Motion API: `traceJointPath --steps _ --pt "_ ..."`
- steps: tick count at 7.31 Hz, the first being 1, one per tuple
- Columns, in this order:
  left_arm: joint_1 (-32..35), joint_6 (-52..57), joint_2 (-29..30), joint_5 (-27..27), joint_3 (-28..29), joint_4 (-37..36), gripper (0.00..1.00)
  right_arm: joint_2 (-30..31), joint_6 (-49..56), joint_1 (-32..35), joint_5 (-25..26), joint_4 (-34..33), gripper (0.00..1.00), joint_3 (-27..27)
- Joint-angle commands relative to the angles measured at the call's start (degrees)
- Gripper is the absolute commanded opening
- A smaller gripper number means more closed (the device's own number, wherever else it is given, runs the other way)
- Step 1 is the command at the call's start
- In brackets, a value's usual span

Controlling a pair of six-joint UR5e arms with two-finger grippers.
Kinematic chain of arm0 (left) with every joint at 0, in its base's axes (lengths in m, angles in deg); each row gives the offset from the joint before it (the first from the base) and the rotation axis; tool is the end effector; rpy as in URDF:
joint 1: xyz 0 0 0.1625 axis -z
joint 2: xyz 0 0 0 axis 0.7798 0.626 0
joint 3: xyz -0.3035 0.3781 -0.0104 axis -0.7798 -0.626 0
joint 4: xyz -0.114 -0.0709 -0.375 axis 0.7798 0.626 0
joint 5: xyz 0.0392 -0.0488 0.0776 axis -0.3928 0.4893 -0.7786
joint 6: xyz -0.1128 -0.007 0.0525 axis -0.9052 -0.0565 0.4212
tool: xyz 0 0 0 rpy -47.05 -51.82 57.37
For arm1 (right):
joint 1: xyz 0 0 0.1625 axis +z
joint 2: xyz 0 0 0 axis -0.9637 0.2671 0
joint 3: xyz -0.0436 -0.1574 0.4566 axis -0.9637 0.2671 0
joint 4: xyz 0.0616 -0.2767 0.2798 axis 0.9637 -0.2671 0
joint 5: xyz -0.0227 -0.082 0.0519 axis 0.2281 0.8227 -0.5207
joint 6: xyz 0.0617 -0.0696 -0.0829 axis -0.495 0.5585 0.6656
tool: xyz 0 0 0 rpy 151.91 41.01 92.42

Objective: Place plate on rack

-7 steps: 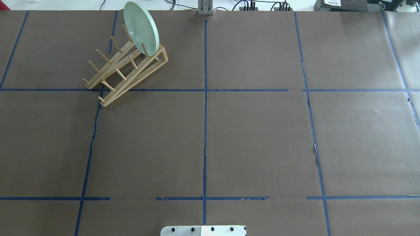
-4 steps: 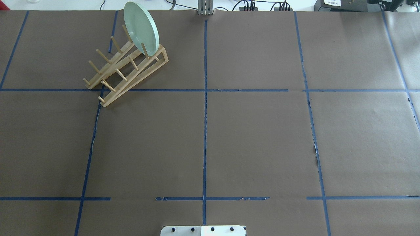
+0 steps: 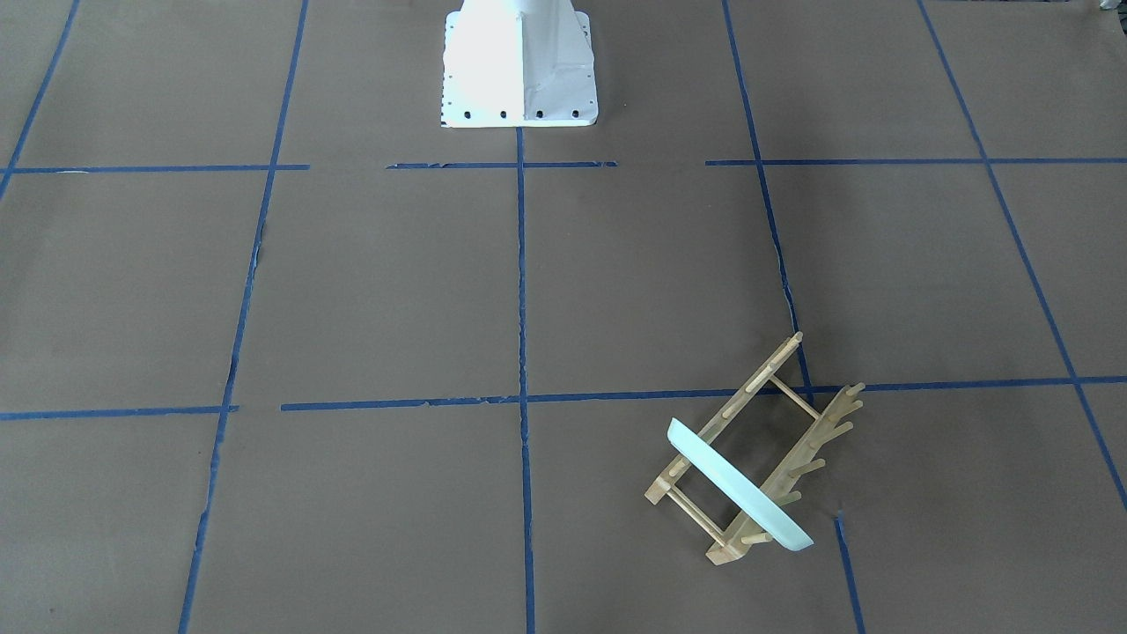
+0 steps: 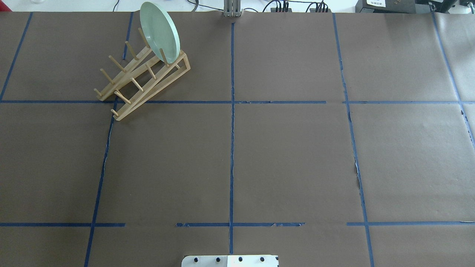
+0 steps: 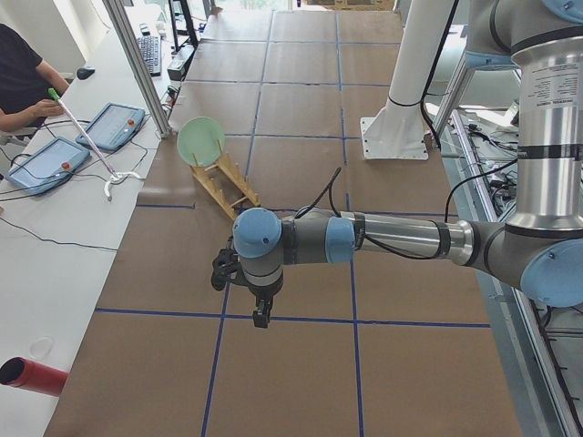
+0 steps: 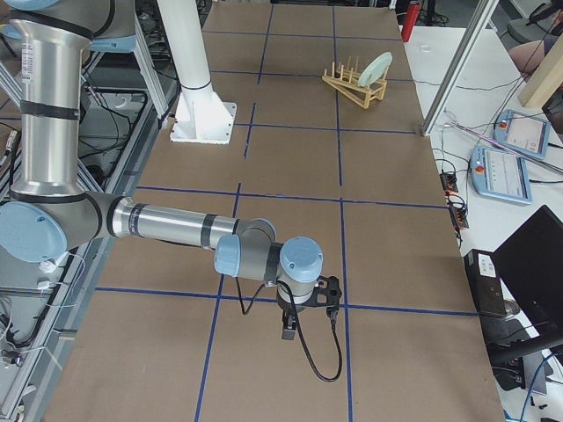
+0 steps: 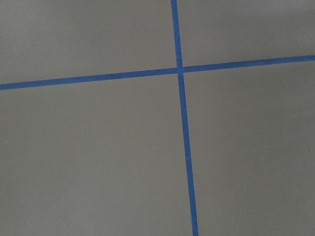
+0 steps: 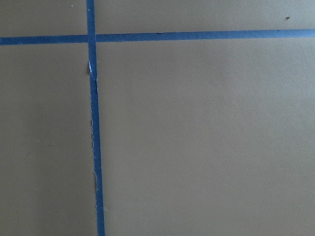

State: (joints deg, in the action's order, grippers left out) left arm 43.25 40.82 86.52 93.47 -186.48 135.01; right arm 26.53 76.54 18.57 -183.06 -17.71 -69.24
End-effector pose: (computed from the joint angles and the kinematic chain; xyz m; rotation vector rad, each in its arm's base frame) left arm -0.0776 -0.4239 0.7025 0.0602 0.7959 0.0956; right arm 0.0719 -0.4013 0.7832 -0.0619 -0.7343 0.0276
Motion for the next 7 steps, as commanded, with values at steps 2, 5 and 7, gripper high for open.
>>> traceJointPath --steps 2,5,7 --pt "0.0 -0.3 0.0 -0.1 0.0 0.1 1.0 -0.1 0.0 0.0 0.0 0.0 1.0 -0.1" --pt "0.1 -0.1 3.6 -0.5 -0.5 -3.2 1.0 0.0 0.0 0.0 0.0 0.0 1.0 -0.1" --pt "0.1 -0.1 5.7 -0.5 0.0 -6.4 1.0 0.0 0.0 0.0 0.0 0.0 1.0 -0.1"
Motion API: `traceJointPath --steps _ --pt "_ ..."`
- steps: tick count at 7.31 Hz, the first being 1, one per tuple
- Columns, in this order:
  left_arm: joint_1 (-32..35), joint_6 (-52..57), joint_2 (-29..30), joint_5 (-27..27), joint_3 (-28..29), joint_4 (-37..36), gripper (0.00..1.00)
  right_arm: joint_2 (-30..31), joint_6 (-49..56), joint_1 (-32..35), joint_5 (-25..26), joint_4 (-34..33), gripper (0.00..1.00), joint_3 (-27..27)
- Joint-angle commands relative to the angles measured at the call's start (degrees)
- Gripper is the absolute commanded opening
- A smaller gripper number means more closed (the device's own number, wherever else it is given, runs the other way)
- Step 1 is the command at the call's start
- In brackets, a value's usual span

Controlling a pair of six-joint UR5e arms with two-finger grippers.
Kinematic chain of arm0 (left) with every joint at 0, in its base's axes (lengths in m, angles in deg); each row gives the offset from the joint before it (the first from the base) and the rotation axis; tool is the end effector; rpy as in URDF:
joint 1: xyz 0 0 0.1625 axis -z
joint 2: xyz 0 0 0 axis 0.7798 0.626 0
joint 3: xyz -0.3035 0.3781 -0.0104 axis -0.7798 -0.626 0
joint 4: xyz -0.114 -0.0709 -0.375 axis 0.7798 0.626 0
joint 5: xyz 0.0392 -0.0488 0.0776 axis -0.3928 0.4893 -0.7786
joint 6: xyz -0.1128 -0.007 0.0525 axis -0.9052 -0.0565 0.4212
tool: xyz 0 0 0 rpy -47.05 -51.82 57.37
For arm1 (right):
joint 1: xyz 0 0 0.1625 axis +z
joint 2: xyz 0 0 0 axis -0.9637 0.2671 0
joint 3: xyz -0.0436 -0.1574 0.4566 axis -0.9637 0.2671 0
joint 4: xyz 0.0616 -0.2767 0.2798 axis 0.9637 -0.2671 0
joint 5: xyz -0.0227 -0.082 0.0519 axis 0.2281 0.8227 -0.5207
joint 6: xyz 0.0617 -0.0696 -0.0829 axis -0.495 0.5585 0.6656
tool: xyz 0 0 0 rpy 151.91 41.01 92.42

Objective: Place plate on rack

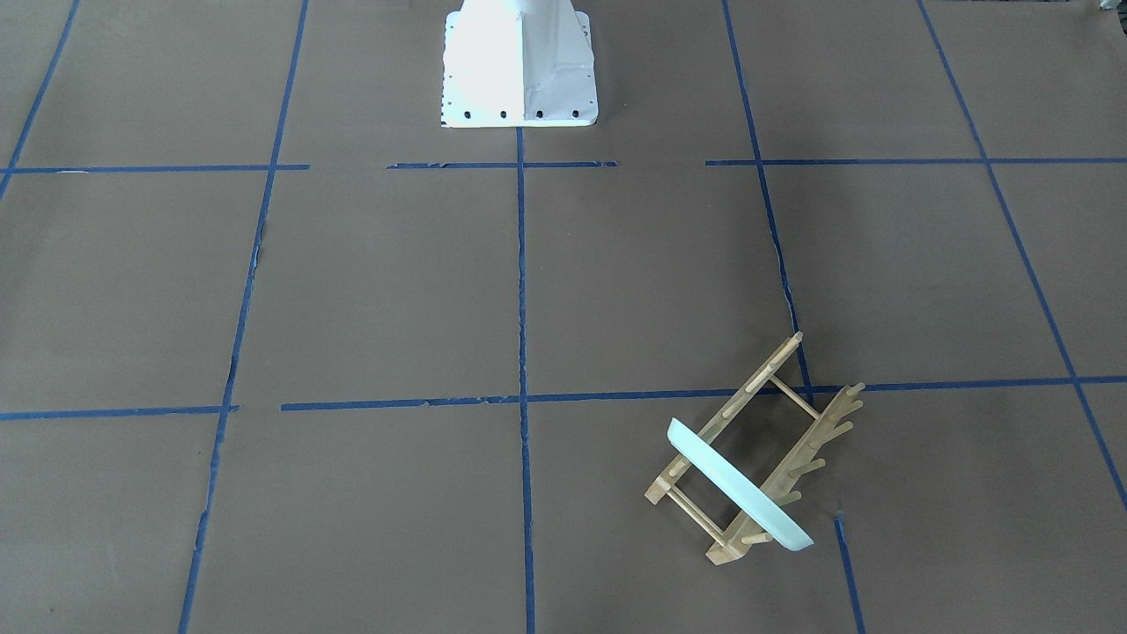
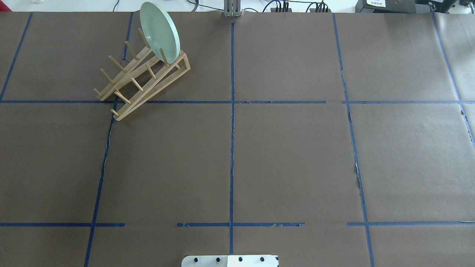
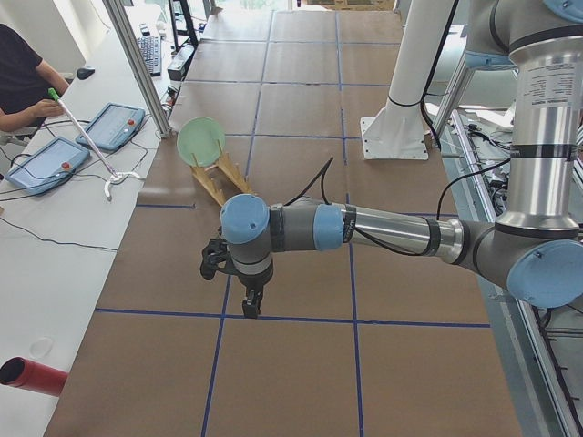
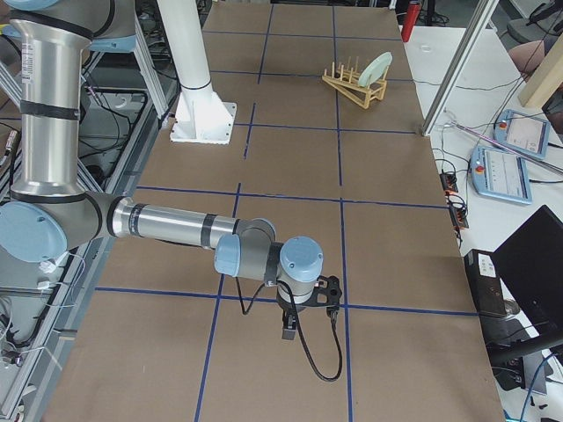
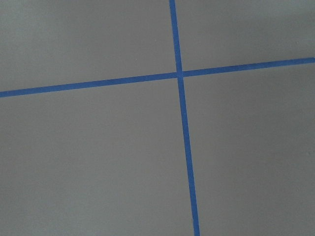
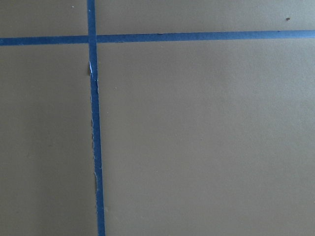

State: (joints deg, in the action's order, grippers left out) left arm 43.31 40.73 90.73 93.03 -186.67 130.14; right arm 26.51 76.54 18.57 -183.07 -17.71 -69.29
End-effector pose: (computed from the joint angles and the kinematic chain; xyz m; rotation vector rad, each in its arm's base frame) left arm -0.0811 -0.4546 0.6770 0.0512 0.7893 0.0902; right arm 0.0719 -0.4016 0.7826 -0.0608 -0.7344 0.0272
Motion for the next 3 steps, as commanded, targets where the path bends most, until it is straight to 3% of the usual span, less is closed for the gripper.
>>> traceJointPath --steps 1,3 --pt "0.0 0.0 1.6 0.0 -0.3 -1.6 1.0 -0.1 0.0 0.0 0.0 0.0 1.0 0.0" --pt "0.0 0.0 1.6 0.0 -0.7 -1.7 1.0 -0.1 0.0 0.0 0.0 0.0 1.0 0.0"
